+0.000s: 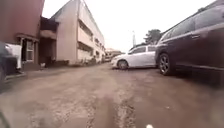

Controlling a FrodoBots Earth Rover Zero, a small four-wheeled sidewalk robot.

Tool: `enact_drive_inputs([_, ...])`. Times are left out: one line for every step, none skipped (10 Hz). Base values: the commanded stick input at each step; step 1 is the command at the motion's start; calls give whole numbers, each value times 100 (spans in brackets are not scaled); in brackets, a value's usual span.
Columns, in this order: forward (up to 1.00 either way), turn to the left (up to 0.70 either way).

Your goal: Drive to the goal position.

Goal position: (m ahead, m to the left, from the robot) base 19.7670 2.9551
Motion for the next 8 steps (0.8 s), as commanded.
enact_drive_inputs([100,12])
enact_drive_inputs([100,12])
enact_drive_inputs([100,12])
enact_drive_inputs([100,12])
enact_drive_inputs([100,12])
enact_drive_inputs([100,12])
enact_drive_inputs([100,12])
enact_drive_inputs([100,12])
